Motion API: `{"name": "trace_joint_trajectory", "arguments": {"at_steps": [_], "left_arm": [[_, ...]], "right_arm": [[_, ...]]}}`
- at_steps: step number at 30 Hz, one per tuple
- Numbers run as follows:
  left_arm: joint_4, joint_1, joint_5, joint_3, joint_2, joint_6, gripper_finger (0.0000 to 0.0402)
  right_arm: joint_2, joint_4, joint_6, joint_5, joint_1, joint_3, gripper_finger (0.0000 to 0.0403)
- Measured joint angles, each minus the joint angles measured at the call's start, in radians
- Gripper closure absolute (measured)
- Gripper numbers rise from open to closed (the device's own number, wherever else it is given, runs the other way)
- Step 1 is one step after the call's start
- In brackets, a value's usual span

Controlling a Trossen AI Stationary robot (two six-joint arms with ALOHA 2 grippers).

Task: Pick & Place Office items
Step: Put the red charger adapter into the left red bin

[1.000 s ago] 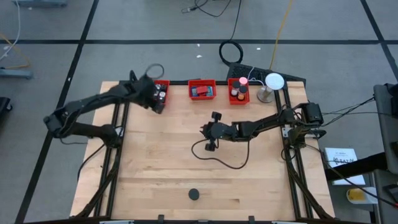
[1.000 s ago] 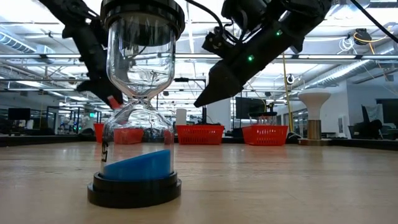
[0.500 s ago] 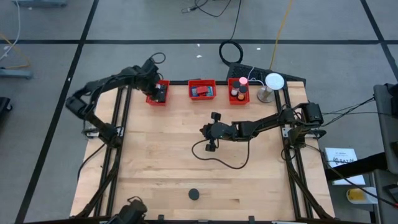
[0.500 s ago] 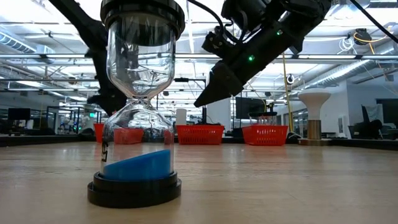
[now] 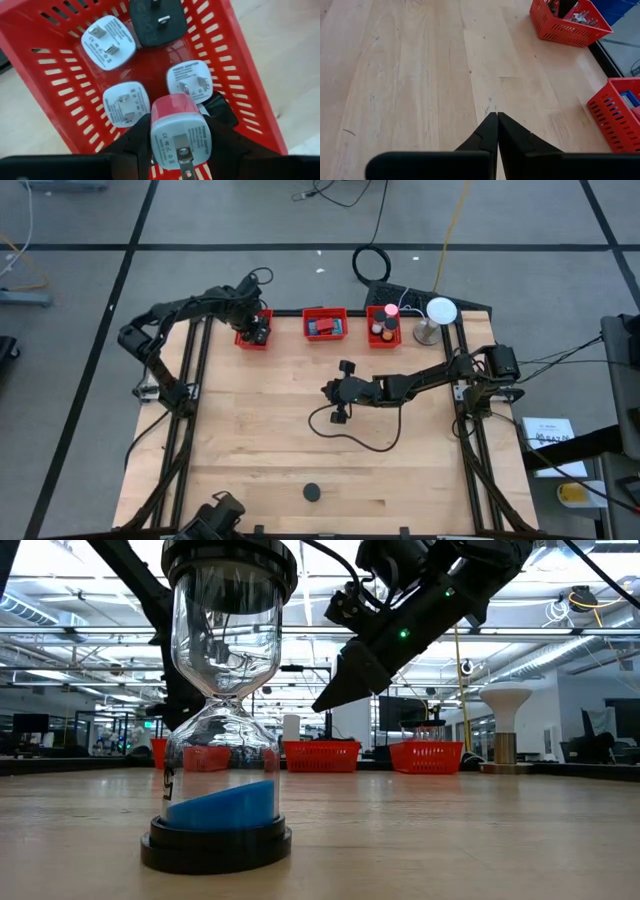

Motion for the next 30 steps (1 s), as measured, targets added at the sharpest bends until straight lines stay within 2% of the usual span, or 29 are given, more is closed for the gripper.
{"name": "trace_joint_trajectory", "arguments": {"at_steps": [4, 9, 11, 20, 30], "left_arm": [[0.003, 0.000, -0.012, 0.000, -0.001, 0.001, 0.0260], [-0.004, -0.007, -0.057, 0.000, -0.001, 0.001, 0.0203], [-0.003, -0.011, -0.064, 0.000, -0.001, 0.005, 0.0195], [-0.026, -0.013, -0.066, 0.010, -0.001, 0.039, 0.0237], [-0.185, -0.027, -0.149, 0.150, -0.002, 0.130, 0.0247]], "right_arm": [[0.000, 0.000, 0.000, 0.000, 0.000, 0.000, 0.0401], [0.000, 0.000, 0.000, 0.000, 0.000, 0.000, 0.0402], [0.000, 0.000, 0.000, 0.000, 0.000, 0.000, 0.0402], [0.000, 0.000, 0.000, 0.000, 0.000, 0.000, 0.0402], [0.000, 0.000, 0.000, -0.001, 0.000, 0.000, 0.0402]]}}
